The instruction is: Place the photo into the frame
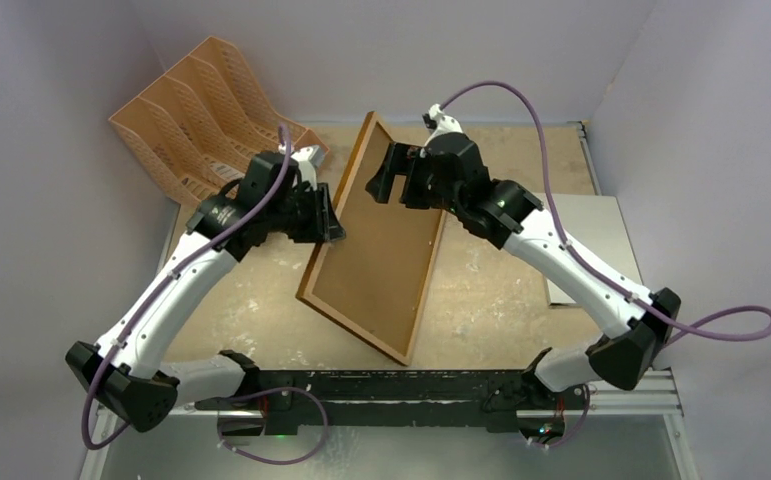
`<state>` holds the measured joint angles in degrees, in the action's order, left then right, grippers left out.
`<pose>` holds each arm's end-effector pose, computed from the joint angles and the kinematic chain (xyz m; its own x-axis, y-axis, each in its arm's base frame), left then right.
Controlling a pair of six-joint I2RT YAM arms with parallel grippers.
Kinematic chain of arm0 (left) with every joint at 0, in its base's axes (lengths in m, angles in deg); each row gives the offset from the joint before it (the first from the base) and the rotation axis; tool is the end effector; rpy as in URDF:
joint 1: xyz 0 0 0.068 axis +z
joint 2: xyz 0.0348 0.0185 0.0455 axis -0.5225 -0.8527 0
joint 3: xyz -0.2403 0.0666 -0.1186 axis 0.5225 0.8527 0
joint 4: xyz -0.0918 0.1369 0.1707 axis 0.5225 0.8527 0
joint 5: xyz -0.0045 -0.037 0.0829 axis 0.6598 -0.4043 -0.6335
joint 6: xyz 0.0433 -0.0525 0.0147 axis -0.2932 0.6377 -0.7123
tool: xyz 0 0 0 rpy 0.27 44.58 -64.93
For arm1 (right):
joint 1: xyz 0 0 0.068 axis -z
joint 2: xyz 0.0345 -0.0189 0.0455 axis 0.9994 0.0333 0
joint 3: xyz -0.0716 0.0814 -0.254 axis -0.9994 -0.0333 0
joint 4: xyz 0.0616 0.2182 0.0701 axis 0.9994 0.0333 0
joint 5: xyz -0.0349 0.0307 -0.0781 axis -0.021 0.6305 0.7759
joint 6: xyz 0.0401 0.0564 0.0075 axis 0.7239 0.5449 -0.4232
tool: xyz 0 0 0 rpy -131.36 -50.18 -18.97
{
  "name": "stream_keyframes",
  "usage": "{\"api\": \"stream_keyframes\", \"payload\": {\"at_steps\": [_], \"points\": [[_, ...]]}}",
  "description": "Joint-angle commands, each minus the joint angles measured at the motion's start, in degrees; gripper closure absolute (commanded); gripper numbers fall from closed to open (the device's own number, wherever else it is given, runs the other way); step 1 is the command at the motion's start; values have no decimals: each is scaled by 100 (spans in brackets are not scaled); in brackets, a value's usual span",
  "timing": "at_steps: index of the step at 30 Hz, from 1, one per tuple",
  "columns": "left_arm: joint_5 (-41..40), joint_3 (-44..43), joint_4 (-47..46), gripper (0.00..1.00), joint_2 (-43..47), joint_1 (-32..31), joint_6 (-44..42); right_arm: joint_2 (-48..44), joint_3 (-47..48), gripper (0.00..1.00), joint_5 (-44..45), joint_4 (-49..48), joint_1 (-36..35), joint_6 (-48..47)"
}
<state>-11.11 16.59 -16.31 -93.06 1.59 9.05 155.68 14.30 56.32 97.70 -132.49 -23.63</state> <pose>0.1855 -0.1201 0.3552 -0.8340 -0.1561 -0.5292 0.1808 0.8288 -0.5296 0.2391 0.2224 0.4151 -0.5658 0.3266 -0.7571 -0.3027 0.7718 0.5591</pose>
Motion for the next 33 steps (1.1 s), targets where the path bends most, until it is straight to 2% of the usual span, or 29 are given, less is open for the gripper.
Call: {"api": "stream_keyframes", "payload": {"at_steps": [1,7,14,20,23,28,33], "points": [[-915,-1217,657,100,-451,47,-1348,-562,-454,3,84,-549,80,-164],[-1566,-2413,1086,100,-1019,47,-1868,-694,-715,3,69,-472,204,-133],[-1711,-2973,1113,100,-1260,45,-2327,-611,-757,4,-399,-514,325,79],[-2536,-3927,1541,100,-1611,43,-2666,-438,-871,5,-958,-882,422,240],[-2259,-3693,1340,100,-1537,38,-2667,-310,-884,5,-1145,-979,430,312],[-2248,-2948,1023,100,-1245,39,-2539,-197,-839,6,-1188,-990,447,414],[-1923,-2700,818,100,-1106,31,-2404,-120,-715,8,-1128,-990,465,706]]}}
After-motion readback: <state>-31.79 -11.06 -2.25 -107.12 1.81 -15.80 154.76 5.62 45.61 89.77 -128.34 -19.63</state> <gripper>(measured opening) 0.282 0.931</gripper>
